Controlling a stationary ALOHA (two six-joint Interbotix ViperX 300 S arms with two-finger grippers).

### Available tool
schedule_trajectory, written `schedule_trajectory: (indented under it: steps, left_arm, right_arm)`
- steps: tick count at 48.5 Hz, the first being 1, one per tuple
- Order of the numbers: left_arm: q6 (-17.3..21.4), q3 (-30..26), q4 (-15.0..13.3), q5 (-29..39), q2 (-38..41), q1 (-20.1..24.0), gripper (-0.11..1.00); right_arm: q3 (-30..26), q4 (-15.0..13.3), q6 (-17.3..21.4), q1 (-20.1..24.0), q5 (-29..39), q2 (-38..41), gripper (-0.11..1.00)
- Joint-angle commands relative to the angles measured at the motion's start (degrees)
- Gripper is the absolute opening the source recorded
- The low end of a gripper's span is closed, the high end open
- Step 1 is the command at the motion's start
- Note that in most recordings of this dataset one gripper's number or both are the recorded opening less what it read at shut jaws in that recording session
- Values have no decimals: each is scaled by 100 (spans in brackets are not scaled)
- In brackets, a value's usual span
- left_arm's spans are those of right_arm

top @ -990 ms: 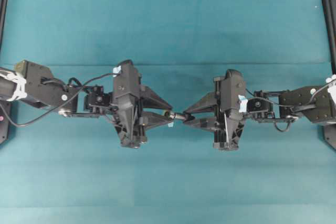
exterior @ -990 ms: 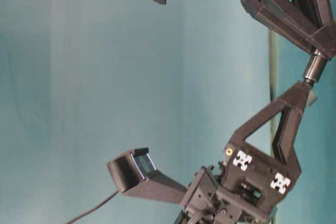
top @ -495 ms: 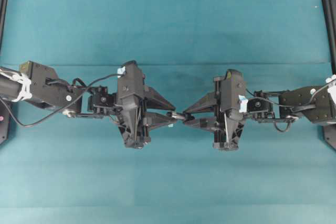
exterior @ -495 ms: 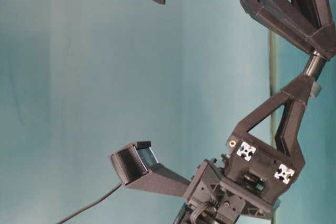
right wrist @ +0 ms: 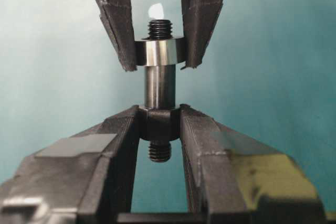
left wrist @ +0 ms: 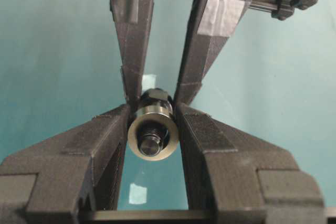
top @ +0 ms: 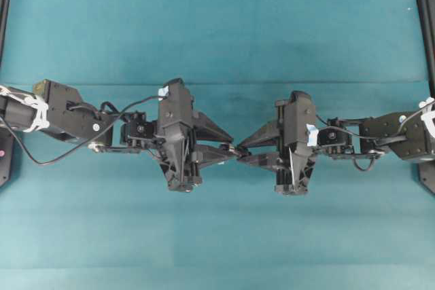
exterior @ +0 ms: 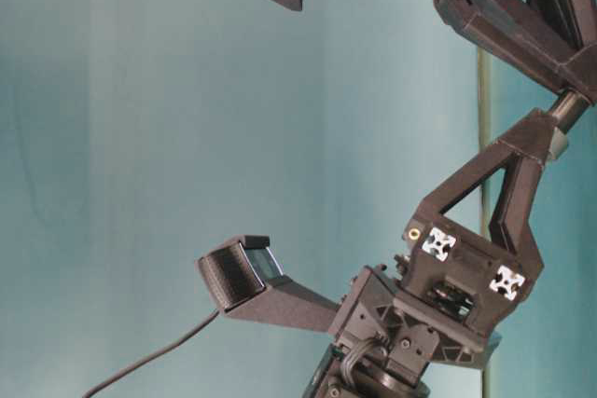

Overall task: Insert the washer onto the shaft with both hands.
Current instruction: 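Push the washer with the left gripper onto the shaft down to its shoulder, then open the left gripper and pull it back from the shaft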

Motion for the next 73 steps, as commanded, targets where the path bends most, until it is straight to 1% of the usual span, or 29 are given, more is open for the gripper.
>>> schedule_trajectory:
  steps: [1, 11, 31, 47, 73]
  left_arm:
    - [-9, -105, 0, 0, 0, -88, 37]
    - [-9, -105, 9, 220, 0, -149, 37]
    - [9, -299, 9, 229, 62, -158, 37]
    - [9, -299, 0, 360, 62, -149, 37]
    - [9, -308, 0, 369, 35, -149, 37]
  right_arm:
    - [-193, 9, 44, -44, -123, -62, 0]
    - [-202, 9, 44, -53, -132, -62, 0]
    - [-290, 9, 44, -53, -149, -26, 0]
    - [-290, 9, 44, -53, -132, -26, 0]
    - [-272, 9, 53, -53, -105, -26, 0]
